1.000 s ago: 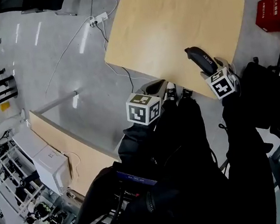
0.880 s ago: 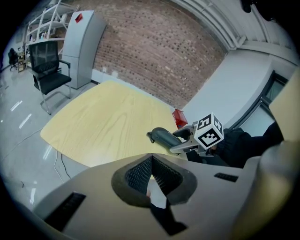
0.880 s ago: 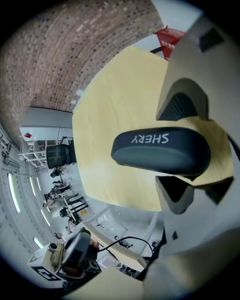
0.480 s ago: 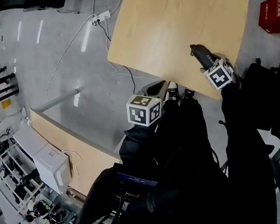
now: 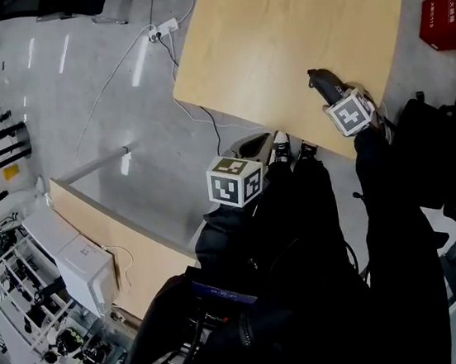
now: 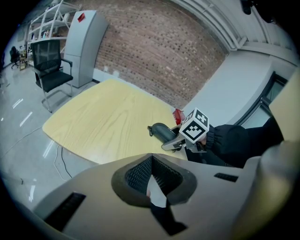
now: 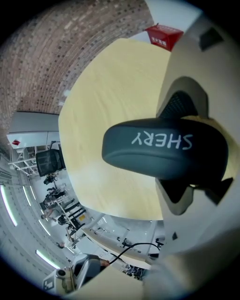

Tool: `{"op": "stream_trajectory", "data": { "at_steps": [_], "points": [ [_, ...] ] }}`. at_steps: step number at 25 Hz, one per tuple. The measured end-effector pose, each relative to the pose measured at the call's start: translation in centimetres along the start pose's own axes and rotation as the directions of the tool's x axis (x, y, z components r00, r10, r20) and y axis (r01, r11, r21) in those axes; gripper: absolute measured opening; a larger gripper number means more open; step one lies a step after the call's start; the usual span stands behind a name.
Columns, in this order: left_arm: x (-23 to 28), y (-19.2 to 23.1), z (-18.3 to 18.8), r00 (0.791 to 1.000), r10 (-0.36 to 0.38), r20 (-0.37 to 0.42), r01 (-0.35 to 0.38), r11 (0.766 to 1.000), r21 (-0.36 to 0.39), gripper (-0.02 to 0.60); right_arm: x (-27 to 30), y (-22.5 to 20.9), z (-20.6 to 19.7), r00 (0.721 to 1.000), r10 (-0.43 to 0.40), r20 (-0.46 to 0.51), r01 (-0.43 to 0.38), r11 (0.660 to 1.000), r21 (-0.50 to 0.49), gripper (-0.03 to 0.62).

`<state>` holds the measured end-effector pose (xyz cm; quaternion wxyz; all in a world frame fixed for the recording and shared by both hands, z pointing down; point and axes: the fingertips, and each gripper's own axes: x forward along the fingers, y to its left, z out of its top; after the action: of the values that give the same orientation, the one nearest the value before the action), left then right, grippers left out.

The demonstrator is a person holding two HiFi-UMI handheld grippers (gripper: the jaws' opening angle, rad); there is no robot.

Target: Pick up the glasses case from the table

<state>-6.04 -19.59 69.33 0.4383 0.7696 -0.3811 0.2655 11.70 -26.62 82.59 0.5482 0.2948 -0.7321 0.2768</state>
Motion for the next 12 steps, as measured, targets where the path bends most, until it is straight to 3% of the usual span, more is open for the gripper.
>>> {"op": "stream_trajectory", "data": {
  "at_steps": [6, 12],
  "points": [
    [-0.1, -0.1, -0.1, 1.0, 0.004, 0.004, -0.004, 1.0, -0.002, -0.002, -0.2, -0.4, 0.4, 1.0, -0.012, 0.0, 0.012, 1.0, -0.005, 0.373],
    [-1.1, -0.4, 0.6, 1.0, 0.003, 0.027, -0.003, 1.0, 0.009, -0.002, -1.7, 1.0, -0.6, 0.997, 0.019, 0.076, -0.025, 0.996, 0.081, 0.371]
  ]
}}
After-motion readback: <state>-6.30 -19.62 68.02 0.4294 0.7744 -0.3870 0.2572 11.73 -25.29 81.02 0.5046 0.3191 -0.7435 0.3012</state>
